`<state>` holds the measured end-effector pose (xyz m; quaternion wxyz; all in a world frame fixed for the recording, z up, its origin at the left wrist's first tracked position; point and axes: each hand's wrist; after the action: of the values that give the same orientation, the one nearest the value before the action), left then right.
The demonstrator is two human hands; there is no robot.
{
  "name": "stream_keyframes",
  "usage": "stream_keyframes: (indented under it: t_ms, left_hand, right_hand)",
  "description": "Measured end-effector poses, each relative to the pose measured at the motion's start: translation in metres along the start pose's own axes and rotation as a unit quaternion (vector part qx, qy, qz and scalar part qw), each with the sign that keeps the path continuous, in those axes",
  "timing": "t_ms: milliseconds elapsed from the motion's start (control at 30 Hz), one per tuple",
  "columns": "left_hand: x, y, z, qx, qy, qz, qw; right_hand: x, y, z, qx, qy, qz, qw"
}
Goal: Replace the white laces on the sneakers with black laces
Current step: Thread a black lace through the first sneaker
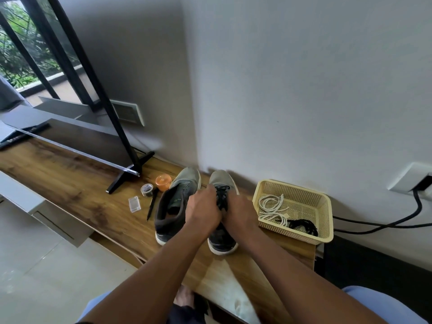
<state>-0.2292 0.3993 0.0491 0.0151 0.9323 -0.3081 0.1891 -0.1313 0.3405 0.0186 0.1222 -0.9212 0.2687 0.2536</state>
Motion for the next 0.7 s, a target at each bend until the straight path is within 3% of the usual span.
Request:
stream_keyframes:
  t_ms: [133,300,500,700]
  left_hand:
    - [-0.002,-0.009,-0.001,0.004,0.015,-0.006,1.000]
    - [-0.010,-0.007,-0.017,-0.010,0.019,-0.003,1.000]
    - [-0.032,0.017,-0.057,0.061,-0.057,-0.043,0.996]
    - [-0.069,0.043,-0.072,-0.184,-0.136,-0.090,0.969]
  right_hand:
    - [-0.005,-0.008,-0.004,0.003,-0.018,-0.021,1.000]
    - [-0.014,-0.012,-0.017,-0.005,0.056,-0.018,0.998]
    - [-0.058,0.004,-0.034,0.042,0.096,-0.124,0.987]
    - [-0.083,0.052,-0.007,-0.141,-0.005,-0.217,0.966]
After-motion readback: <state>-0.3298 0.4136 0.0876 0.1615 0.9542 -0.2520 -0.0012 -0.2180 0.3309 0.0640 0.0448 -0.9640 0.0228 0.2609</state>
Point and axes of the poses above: each hand's wrist, its own y-axis away from the middle knuckle, its own z-axis out of the palm, x = y × z, and after that the axes turned 7 degrees about z, right-handed
